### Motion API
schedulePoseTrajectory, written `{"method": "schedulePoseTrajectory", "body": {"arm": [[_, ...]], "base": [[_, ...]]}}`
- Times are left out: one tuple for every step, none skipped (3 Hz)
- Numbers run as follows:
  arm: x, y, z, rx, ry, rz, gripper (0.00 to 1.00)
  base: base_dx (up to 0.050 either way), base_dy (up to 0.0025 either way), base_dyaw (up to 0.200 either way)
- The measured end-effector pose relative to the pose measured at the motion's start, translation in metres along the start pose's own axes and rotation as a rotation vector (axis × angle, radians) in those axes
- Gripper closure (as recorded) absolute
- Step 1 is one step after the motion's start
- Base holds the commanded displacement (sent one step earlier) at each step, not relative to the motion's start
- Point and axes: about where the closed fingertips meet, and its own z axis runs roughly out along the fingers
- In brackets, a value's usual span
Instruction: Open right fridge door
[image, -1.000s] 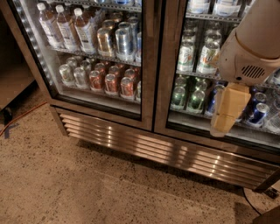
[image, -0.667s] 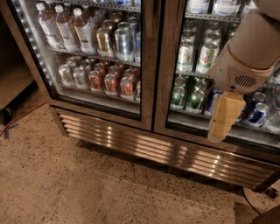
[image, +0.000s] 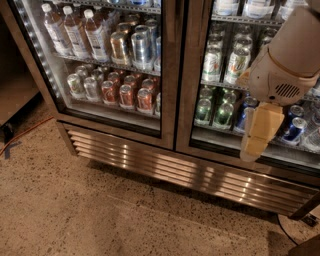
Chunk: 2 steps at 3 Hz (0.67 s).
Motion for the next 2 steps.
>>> {"method": "schedulePoseTrajectory", "body": {"arm": [[0.0174, -0.0098, -0.0008, -0.035, -0.157, -0.022, 0.00], [0.0217, -0.0039, 0.0017, -0.102, -0.360, -0.090, 0.00]], "base": [[0.000, 0.00000, 0.000], [0.000, 0.00000, 0.000]]}}
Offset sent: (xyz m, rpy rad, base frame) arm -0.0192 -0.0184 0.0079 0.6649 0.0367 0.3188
